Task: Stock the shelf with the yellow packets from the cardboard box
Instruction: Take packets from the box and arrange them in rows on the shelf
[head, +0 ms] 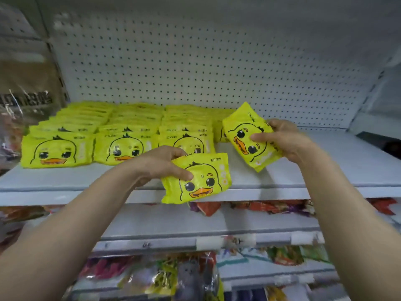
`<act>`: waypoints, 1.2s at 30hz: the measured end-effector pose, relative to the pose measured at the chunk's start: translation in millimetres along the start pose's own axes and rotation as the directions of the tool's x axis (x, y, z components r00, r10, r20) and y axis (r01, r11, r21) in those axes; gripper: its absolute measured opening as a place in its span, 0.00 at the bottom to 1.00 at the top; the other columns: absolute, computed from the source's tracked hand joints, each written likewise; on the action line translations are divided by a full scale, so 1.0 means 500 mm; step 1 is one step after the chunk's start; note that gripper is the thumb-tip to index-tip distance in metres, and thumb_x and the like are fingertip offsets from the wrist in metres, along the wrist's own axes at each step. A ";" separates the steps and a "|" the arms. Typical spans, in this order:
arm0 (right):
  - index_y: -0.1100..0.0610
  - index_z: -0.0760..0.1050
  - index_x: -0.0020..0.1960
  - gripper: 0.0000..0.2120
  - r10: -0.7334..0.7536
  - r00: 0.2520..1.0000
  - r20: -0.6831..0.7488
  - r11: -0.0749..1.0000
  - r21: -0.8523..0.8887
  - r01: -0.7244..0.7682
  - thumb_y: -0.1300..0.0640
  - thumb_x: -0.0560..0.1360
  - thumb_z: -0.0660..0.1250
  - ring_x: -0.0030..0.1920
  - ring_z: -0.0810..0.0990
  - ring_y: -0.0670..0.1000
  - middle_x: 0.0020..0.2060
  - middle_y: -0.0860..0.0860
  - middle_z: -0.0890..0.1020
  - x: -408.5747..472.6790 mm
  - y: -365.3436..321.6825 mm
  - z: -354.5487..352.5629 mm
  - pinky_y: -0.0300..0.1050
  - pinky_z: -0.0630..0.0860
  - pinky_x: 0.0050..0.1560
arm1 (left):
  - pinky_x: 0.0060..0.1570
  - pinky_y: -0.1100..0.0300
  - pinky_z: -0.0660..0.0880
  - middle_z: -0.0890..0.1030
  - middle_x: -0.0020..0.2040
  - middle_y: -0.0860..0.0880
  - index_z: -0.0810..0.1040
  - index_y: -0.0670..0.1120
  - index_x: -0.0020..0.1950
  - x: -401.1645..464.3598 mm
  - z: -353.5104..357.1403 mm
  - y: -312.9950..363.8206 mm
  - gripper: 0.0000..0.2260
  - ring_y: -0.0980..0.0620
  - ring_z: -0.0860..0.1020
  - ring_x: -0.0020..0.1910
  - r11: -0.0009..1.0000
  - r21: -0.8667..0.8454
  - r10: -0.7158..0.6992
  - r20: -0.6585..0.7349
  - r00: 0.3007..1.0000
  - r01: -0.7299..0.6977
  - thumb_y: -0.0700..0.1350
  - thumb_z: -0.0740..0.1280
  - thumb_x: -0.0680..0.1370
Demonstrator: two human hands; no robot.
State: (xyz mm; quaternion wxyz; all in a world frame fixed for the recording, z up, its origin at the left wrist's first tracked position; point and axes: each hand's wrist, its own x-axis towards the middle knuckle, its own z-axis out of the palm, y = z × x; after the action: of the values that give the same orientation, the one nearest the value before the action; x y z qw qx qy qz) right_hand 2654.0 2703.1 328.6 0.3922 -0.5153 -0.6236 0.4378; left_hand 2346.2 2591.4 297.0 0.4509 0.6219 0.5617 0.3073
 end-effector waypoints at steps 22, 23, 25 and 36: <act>0.44 0.72 0.69 0.33 -0.267 0.911 0.313 0.556 -0.722 0.411 0.48 0.66 0.79 0.67 0.72 0.51 0.66 0.48 0.75 0.318 0.031 0.007 0.46 0.71 0.63 | 0.58 0.59 0.73 0.84 0.51 0.52 0.81 0.46 0.51 0.160 0.063 0.088 0.14 0.56 0.80 0.56 0.998 0.056 0.029 -0.109 0.994 -0.023 0.43 0.78 0.68; 0.43 0.73 0.68 0.33 -0.287 0.907 0.307 0.555 -0.719 0.419 0.48 0.66 0.79 0.66 0.72 0.51 0.65 0.48 0.76 0.321 0.036 0.008 0.47 0.72 0.61 | 0.56 0.60 0.74 0.85 0.50 0.52 0.81 0.46 0.51 0.161 0.066 0.092 0.13 0.55 0.81 0.53 0.998 0.051 0.032 -0.112 0.993 -0.027 0.43 0.78 0.68; 0.43 0.73 0.68 0.32 -0.325 0.896 0.302 0.519 -0.735 0.436 0.47 0.66 0.79 0.65 0.72 0.51 0.63 0.49 0.76 0.322 0.044 0.010 0.48 0.73 0.59 | 0.43 0.64 0.77 0.85 0.47 0.51 0.80 0.44 0.50 0.165 0.072 0.101 0.12 0.55 0.82 0.45 0.999 0.030 0.044 -0.117 0.992 -0.041 0.41 0.77 0.69; 0.54 0.79 0.61 0.16 -0.280 0.778 0.562 0.912 -0.099 0.399 0.50 0.75 0.72 0.51 0.84 0.47 0.49 0.50 0.86 0.174 -0.053 -0.036 0.45 0.78 0.57 | 0.56 0.42 0.77 0.85 0.48 0.45 0.84 0.47 0.49 0.197 0.100 0.146 0.15 0.44 0.84 0.49 0.998 0.034 0.061 -0.222 0.973 -0.055 0.45 0.81 0.64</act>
State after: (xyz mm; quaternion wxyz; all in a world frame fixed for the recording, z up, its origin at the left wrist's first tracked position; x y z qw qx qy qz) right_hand 2648.8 2789.3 362.7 0.2175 -0.2895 -0.8339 0.4165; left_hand 2439.1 2679.2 331.0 0.3673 0.6059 0.5945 0.3804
